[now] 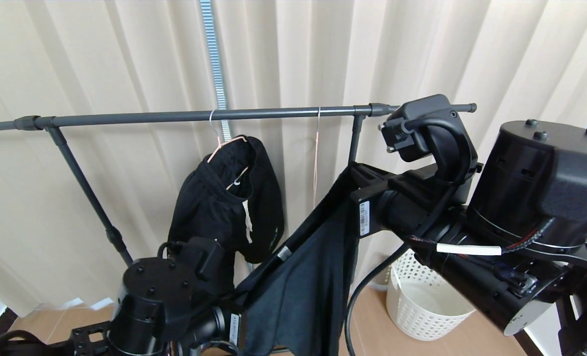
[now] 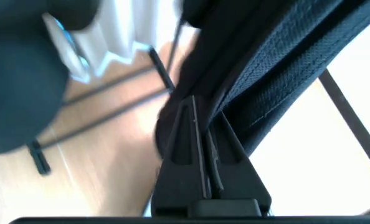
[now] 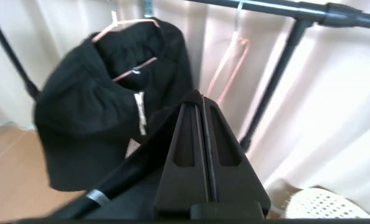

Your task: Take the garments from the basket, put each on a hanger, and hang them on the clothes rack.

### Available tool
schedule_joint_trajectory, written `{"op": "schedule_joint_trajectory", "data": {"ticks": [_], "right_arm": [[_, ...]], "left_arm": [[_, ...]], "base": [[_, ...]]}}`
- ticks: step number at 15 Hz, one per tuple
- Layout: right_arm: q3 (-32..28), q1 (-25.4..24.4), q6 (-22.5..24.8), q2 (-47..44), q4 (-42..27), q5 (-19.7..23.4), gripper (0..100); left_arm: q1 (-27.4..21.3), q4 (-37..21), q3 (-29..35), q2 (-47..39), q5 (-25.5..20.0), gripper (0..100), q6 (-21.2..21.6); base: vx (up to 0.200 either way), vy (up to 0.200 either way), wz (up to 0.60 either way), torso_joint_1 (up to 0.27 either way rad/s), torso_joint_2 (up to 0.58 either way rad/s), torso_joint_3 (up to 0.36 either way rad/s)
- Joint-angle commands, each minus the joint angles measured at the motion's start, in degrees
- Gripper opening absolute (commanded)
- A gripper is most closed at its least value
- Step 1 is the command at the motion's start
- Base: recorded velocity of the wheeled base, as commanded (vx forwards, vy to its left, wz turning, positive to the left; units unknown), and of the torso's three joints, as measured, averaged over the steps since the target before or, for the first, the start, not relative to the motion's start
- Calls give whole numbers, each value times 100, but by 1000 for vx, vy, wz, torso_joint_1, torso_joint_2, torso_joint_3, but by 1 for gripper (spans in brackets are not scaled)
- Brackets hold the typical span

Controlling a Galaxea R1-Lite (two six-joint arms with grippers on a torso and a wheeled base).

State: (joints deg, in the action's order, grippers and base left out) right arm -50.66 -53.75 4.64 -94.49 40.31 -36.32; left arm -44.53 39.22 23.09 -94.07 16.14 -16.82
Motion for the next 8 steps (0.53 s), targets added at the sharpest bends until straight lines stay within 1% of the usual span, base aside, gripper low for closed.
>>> {"op": "schedule_joint_trajectory", "data": {"ticks": [1, 2, 3, 5, 6, 7, 8], "right_arm": [[180, 57, 204, 159, -41, -51, 0], [232, 57, 309, 203, -59, -51, 0], [408, 66, 661, 300, -76, -95, 0], [654, 93, 1065, 414, -103, -174, 0], [707, 93, 1126, 440, -138, -174, 0], [856, 49, 1329, 598, -437, -218, 0], [900, -4, 1355, 677, -648, -244, 0]], "left_arm": [[419, -608, 512, 610, 3, 0, 197], [489, -898, 723, 662, 3, 0, 232], [604, -1839, 1365, 821, -14, 0, 250], [621, -2849, 2130, 865, -58, 0, 258], [639, -2999, 2270, 865, -67, 0, 258], [639, -3350, 2648, 812, -111, 0, 276], [639, -3456, 2762, 741, -129, 0, 285]], "base": [[0, 0, 0, 0, 0, 0], [0, 0, 0, 0, 0, 0], [0, 0, 0, 0, 0, 0], [0, 0, 0, 0, 0, 0], [0, 0, 0, 0, 0, 0], [0, 0, 0, 0, 0, 0], [0, 0, 0, 0, 0, 0]]}}
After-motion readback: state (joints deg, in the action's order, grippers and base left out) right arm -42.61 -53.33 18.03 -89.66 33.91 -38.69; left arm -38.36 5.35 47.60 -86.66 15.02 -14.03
